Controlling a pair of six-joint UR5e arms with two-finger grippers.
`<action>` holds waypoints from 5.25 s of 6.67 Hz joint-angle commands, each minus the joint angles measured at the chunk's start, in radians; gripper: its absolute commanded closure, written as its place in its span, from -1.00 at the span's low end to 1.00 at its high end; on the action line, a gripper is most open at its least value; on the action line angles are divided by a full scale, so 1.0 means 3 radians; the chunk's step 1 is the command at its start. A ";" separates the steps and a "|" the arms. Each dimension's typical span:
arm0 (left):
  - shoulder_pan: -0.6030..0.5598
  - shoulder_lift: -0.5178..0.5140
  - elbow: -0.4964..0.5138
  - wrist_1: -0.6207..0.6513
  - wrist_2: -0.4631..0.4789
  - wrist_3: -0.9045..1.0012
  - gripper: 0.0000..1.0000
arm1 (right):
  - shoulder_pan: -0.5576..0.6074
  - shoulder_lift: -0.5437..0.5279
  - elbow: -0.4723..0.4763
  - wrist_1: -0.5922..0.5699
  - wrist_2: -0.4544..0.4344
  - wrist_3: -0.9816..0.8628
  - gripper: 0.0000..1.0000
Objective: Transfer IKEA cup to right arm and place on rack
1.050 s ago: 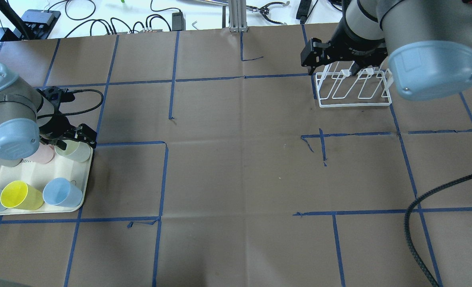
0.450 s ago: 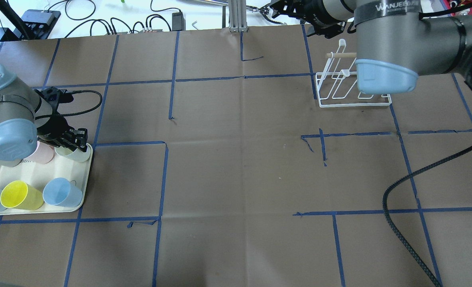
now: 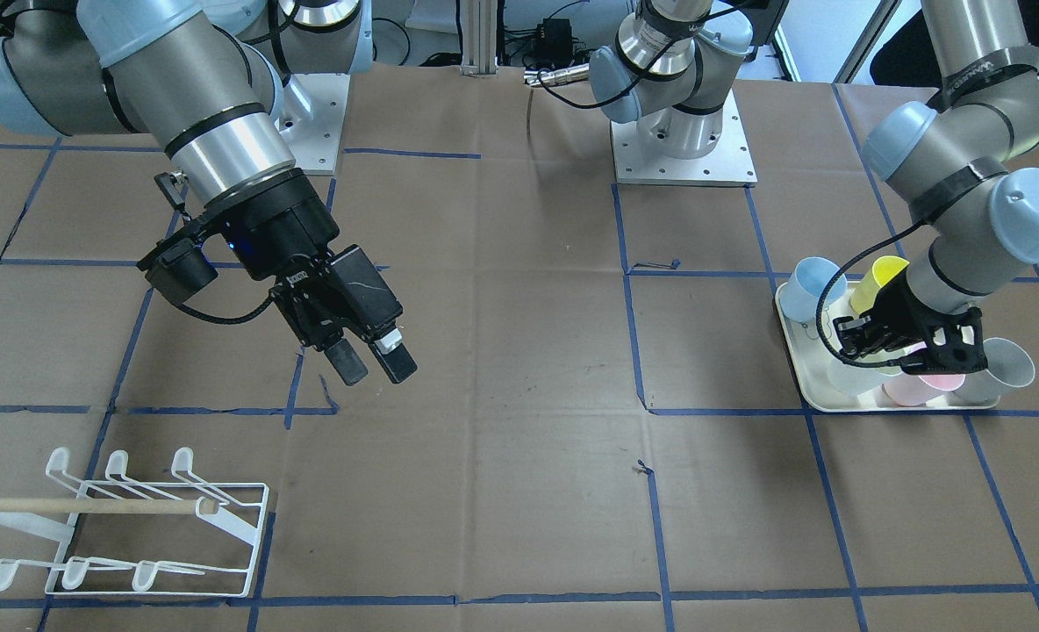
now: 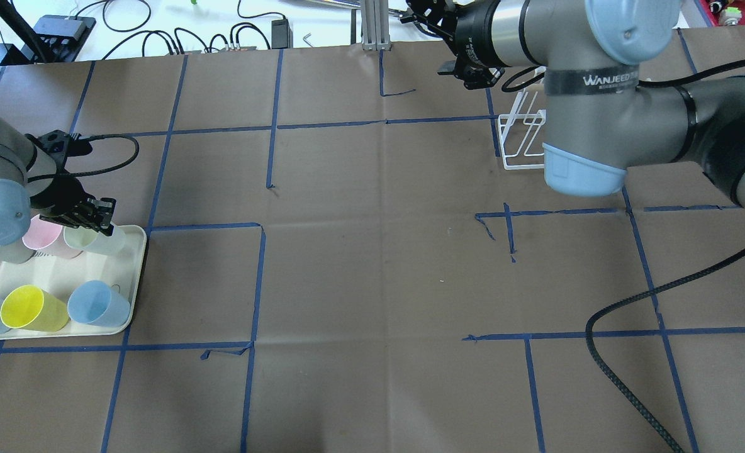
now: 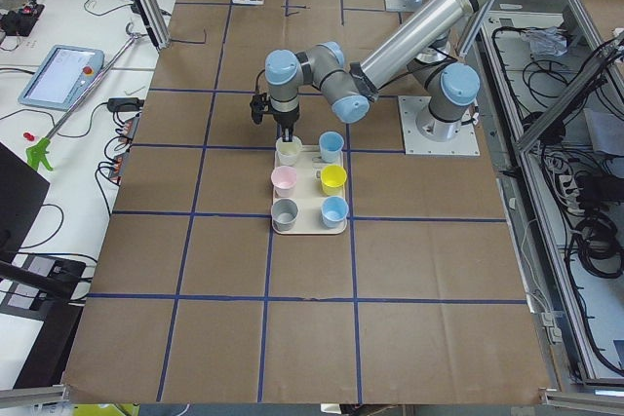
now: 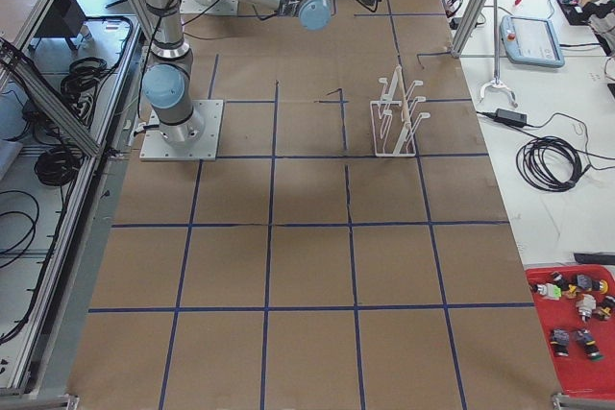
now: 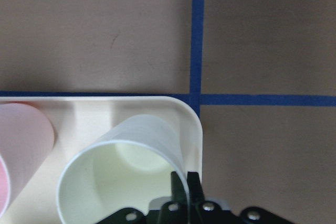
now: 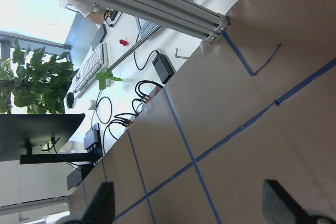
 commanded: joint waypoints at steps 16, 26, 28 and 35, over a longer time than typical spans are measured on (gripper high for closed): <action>-0.1203 0.0362 -0.0591 0.2958 -0.3467 -0.0669 1.00 | 0.0263 0.0205 0.0694 -0.1906 -0.0008 0.2368 -0.99; -0.1423 0.0393 -0.0633 0.2976 -0.3432 -0.0695 1.00 | 0.0539 0.0240 0.0613 -0.1855 -0.0268 0.2352 -0.97; -0.1423 0.0393 -0.0633 0.2976 -0.3432 -0.0710 1.00 | 0.0596 0.0322 0.0531 -0.1855 -0.0294 0.2347 -0.96; -0.1423 0.0398 -0.0633 0.2981 -0.3432 -0.0751 1.00 | 0.0647 0.0384 0.0495 -0.1855 -0.0243 0.2347 -0.12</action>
